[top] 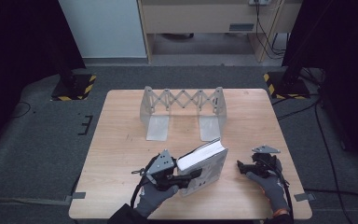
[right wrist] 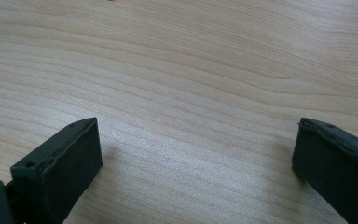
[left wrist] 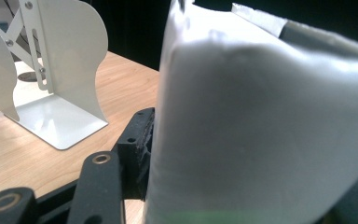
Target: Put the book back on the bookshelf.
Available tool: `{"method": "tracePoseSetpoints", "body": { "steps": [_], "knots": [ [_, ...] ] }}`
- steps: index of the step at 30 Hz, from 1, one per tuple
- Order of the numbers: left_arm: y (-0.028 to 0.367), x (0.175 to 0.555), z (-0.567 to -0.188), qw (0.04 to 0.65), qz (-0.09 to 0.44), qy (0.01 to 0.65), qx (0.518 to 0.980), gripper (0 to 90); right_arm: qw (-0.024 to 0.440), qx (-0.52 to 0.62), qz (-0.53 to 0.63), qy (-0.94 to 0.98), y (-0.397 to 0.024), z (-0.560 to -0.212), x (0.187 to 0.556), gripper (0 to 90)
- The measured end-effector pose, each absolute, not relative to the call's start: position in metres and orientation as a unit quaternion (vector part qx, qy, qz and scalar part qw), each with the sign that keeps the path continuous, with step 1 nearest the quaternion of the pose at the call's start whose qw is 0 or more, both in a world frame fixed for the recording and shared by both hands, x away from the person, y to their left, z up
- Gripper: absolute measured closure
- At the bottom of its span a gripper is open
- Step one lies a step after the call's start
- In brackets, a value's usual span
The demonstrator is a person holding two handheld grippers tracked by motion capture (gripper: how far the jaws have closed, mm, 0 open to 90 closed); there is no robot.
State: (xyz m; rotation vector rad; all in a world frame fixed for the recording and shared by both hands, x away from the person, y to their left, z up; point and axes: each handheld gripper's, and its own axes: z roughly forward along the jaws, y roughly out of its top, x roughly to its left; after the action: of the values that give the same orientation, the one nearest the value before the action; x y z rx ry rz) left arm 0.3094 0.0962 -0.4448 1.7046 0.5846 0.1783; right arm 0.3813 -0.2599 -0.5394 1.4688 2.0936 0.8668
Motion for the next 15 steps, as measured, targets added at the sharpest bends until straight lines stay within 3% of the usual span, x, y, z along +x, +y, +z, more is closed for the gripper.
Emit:
{"method": "tracePoseSetpoints", "body": {
  "steps": [15],
  "knots": [
    [0.091, 0.325, -0.420, 0.625, 0.072, 0.255, 0.734, 40.8, 0.221, 0.533, 0.313, 0.754, -0.260, -0.539, 0.381, 1.9]
  ]
}}
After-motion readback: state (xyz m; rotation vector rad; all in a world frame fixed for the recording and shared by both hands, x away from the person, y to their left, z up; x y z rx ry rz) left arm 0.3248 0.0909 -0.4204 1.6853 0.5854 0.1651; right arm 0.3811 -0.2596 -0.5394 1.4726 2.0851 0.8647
